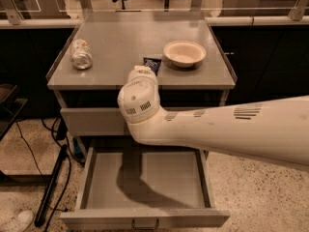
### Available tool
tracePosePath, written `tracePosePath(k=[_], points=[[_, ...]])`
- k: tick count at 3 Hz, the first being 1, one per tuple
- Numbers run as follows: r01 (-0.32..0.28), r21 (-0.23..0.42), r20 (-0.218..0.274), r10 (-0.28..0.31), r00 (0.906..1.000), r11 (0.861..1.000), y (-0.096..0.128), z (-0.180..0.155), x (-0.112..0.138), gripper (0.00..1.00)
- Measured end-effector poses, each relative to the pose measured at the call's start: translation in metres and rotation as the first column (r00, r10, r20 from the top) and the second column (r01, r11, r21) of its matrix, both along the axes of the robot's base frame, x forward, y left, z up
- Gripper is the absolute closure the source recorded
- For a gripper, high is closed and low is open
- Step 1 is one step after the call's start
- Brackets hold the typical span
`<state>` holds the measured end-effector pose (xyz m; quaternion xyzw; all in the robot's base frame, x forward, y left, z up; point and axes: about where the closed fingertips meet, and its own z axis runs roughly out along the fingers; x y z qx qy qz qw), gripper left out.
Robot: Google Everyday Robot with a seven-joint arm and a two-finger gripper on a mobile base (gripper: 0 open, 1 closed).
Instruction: Pick rxbar blueberry from middle drawer and place on counter
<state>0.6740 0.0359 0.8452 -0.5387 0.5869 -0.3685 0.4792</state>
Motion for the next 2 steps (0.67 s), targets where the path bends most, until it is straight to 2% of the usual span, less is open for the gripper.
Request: tracePosePath(k=[1,2], points=[[0.0,0.0,0.0,0.0,1.0,1.0,0.0,0.0,0.0,0.81],[0.0,0.0,0.0,0.0,1.0,1.0,0.0,0.0,0.0,0.58]])
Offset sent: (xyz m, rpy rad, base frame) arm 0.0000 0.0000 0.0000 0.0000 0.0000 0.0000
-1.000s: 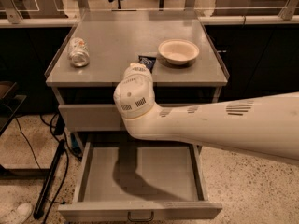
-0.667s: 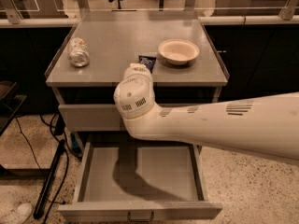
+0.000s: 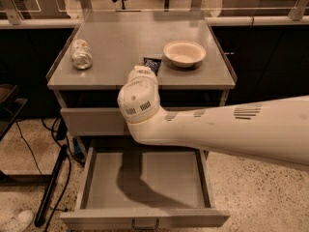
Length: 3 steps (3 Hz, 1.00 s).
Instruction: Pick rxbar blueberry from middle drawer and place on counter
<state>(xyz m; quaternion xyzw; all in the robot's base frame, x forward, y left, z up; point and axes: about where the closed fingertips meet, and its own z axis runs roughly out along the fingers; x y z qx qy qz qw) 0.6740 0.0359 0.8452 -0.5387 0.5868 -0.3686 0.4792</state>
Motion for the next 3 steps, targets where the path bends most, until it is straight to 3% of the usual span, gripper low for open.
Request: tracePosePath(k=[2,3], points=[[0.0,0.0,0.0,0.0,1.0,1.0,0.0,0.0,0.0,0.12],[0.0,0.0,0.0,0.0,1.0,1.0,0.0,0.0005,0.0,0.0]])
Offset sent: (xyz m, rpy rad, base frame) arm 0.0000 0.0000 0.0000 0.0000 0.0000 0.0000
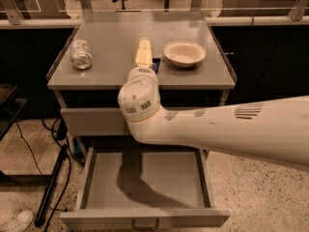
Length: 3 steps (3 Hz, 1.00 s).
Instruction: Pick rxbar blueberry from middle drawer and place on counter
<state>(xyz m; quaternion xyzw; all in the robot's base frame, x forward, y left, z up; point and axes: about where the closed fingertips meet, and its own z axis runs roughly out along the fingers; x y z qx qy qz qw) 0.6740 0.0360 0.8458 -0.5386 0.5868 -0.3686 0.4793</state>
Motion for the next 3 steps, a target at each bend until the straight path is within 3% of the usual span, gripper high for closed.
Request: tracePosePath(k=[2,3], points=[[0.001,0.0,0.001,-0.001,1.0,1.0,0.0,0.012,0.0,0.0],[0.074,-0.02,0.093,-0.072,0.993,0.997,-0.032,0.062,0.004,0.0]])
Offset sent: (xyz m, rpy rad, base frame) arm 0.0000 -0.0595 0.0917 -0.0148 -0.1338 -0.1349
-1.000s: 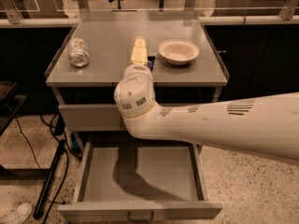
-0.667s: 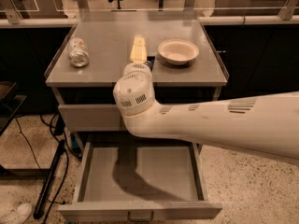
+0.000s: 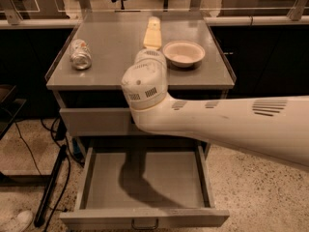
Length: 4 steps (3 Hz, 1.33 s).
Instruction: Pick rxbar blueberry from middle drawer and place on counter
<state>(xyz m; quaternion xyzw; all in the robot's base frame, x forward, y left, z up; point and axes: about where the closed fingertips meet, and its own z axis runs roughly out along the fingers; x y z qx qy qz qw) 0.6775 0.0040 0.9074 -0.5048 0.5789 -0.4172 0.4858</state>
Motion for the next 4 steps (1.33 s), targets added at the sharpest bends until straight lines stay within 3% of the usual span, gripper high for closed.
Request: tracePosePath(k=[1,2,3,4], points=[[0.05,-0.023,0.078,-0.048,0.9958,0.998,-0.022,0.041,0.006,0.0],[0.051,-0.023,0.08,-0.049,0.9956,0.998,-0.022,0.042,0.006,0.0],[0.12,-0.039,0.109,-0.115,0.9873,0.992,-0.052,0.057,0.001,0.0],[0.272,-0.065,0.158,-0.259,0.9529,0.96,-0.116,0.085,-0.018,0.0]])
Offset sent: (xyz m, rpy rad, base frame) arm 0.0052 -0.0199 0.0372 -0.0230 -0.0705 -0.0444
